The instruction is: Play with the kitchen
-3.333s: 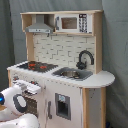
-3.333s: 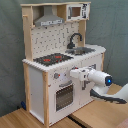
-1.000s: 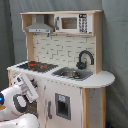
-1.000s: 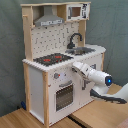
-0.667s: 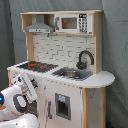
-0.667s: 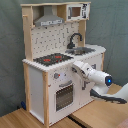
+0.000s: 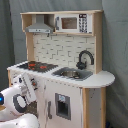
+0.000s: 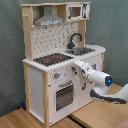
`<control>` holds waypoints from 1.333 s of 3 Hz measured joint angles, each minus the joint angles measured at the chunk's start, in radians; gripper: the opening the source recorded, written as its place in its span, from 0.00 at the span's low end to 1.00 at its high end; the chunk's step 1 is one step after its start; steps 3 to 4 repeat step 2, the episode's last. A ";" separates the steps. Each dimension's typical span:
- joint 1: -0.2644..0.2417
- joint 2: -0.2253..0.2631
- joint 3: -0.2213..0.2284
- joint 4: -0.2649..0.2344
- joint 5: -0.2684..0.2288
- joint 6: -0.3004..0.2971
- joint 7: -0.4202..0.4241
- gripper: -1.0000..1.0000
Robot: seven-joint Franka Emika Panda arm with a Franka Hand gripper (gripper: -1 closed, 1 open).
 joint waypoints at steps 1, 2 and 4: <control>0.001 0.000 0.002 0.001 0.000 -0.002 0.004 1.00; 0.003 0.000 0.036 0.006 0.000 -0.012 0.059 1.00; 0.003 0.000 0.036 0.006 0.000 -0.012 0.059 1.00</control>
